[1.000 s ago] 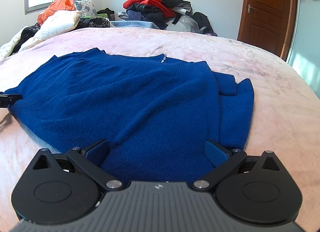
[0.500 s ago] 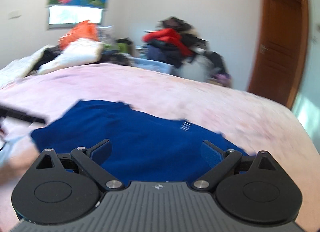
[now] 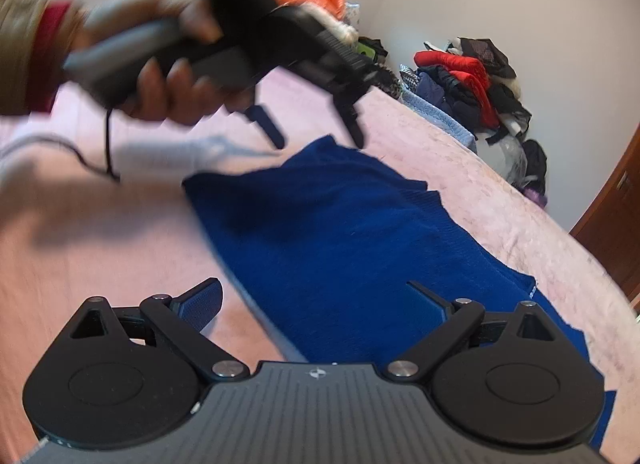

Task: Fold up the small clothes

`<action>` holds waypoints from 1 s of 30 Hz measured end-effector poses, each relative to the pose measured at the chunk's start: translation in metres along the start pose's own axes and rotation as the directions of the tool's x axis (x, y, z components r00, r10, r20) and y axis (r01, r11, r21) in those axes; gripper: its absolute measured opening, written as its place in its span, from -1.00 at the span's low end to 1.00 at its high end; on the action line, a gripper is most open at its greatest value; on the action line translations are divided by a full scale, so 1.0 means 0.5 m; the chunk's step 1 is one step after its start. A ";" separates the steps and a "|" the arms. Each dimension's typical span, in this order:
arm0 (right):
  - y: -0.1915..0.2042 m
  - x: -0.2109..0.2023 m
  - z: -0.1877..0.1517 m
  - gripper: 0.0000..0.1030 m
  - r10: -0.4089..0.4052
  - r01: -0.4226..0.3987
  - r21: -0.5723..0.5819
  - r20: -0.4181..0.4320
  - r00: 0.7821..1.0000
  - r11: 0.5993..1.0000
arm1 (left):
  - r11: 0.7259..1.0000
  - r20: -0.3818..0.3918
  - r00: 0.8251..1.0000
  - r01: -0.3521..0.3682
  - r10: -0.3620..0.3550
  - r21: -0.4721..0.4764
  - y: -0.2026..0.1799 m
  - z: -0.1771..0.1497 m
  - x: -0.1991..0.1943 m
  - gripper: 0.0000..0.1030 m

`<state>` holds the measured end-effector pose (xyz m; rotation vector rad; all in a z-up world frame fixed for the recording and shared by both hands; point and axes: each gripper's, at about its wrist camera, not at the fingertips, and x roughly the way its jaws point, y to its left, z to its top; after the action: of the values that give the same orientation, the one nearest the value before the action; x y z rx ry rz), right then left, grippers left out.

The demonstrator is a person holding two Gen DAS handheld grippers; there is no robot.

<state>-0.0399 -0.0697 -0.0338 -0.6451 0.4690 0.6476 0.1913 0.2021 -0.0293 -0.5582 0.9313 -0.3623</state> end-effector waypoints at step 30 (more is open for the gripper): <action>0.000 -0.024 0.048 -0.93 -0.032 0.027 0.040 0.140 0.990 0.999 | 0.987 0.015 0.991 -0.135 0.134 0.086 -0.143 0.055 0.097 -0.74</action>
<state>-0.0437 -0.0582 -0.0097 -0.5653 0.3388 0.6505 0.2371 0.1277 -0.0054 -0.4147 0.9347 -0.2771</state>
